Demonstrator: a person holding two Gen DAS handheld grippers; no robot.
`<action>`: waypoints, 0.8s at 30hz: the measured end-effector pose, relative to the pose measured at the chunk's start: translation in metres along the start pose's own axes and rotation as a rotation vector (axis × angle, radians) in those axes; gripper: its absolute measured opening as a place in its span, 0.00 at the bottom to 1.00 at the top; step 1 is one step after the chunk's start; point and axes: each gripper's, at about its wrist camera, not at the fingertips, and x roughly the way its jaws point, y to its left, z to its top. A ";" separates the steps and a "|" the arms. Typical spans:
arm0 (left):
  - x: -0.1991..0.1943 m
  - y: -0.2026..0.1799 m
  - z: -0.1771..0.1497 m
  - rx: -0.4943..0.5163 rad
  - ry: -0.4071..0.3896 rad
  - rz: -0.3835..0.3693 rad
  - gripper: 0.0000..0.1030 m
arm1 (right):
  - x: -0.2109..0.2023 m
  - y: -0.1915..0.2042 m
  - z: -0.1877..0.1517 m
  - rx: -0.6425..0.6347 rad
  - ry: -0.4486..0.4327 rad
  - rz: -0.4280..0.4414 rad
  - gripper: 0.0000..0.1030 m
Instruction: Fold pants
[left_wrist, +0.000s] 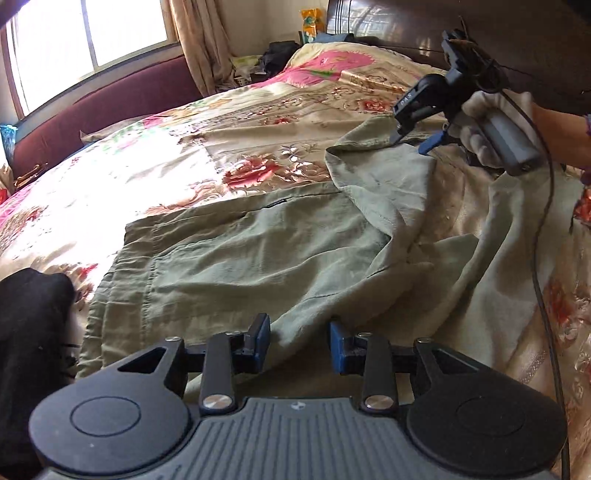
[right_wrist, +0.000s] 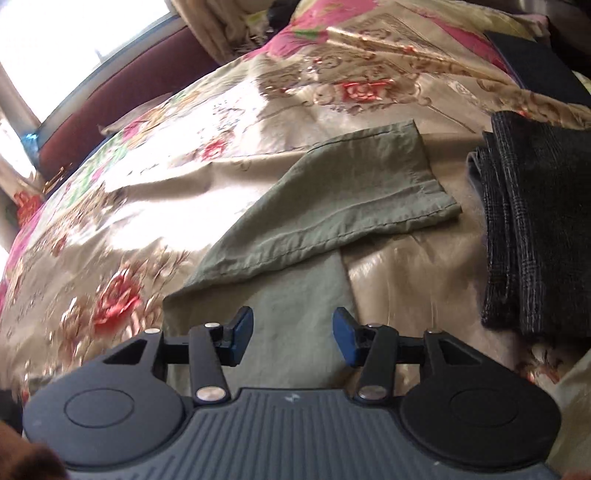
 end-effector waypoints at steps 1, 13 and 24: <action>0.005 0.000 0.002 -0.011 0.010 -0.010 0.47 | 0.011 -0.006 0.007 0.065 -0.001 0.006 0.52; 0.033 -0.012 0.017 -0.004 0.035 -0.031 0.50 | 0.022 -0.040 0.042 0.280 -0.123 0.008 0.02; 0.032 -0.037 0.034 0.034 -0.028 -0.092 0.50 | -0.114 -0.118 0.077 0.097 -0.374 -0.183 0.09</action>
